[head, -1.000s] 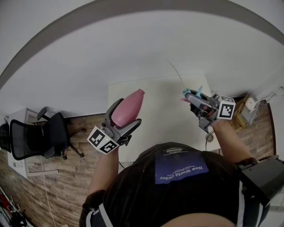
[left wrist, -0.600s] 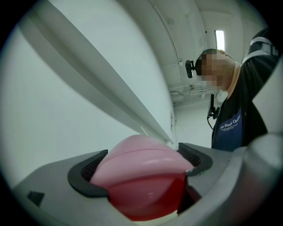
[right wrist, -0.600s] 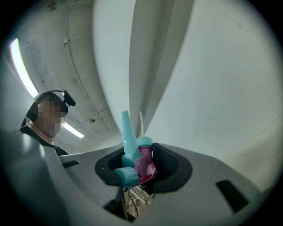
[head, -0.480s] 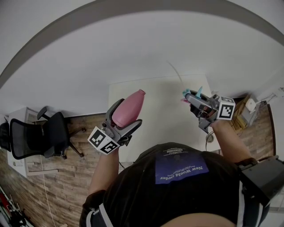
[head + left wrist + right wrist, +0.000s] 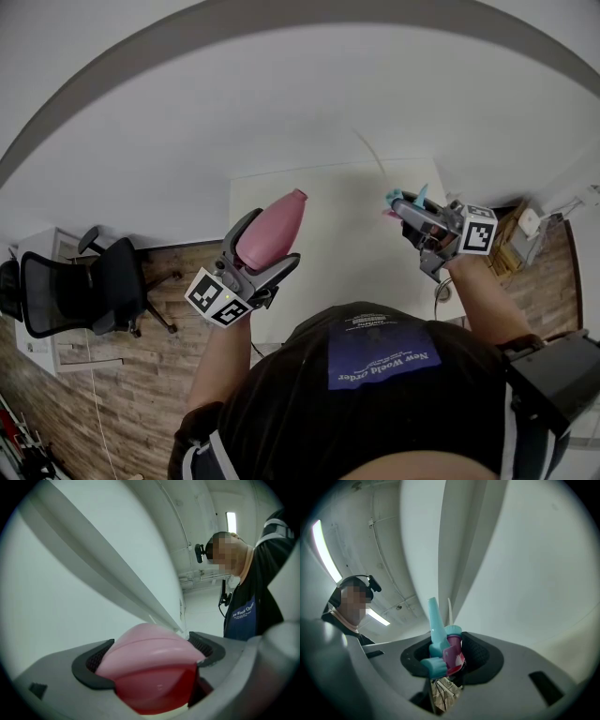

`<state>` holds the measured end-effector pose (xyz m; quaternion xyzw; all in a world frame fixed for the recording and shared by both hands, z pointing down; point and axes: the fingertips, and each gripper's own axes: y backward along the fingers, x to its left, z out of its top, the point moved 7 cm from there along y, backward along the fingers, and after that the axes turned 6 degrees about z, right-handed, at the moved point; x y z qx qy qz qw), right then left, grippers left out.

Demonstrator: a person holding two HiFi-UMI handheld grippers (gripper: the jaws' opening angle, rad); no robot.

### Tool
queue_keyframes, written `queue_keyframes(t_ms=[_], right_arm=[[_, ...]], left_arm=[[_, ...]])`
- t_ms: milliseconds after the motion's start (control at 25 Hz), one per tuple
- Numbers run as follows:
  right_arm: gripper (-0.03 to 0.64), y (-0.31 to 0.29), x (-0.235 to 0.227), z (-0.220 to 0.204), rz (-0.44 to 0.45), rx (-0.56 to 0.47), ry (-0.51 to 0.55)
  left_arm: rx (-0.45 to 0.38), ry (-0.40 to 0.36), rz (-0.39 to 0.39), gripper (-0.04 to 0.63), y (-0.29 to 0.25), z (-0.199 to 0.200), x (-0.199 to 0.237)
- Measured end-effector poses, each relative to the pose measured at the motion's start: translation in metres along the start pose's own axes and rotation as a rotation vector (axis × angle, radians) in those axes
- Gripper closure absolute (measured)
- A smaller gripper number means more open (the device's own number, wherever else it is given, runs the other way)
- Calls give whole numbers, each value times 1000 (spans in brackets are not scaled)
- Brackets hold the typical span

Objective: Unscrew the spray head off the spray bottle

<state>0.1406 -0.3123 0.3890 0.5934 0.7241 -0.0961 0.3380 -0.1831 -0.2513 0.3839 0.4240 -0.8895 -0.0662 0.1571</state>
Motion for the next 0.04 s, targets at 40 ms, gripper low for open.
queue_keyframes(t_ms=[40], right_arm=[[495, 0, 0, 0, -5, 2, 6]], left_arm=[[-1, -1, -1, 91, 0, 0, 0]])
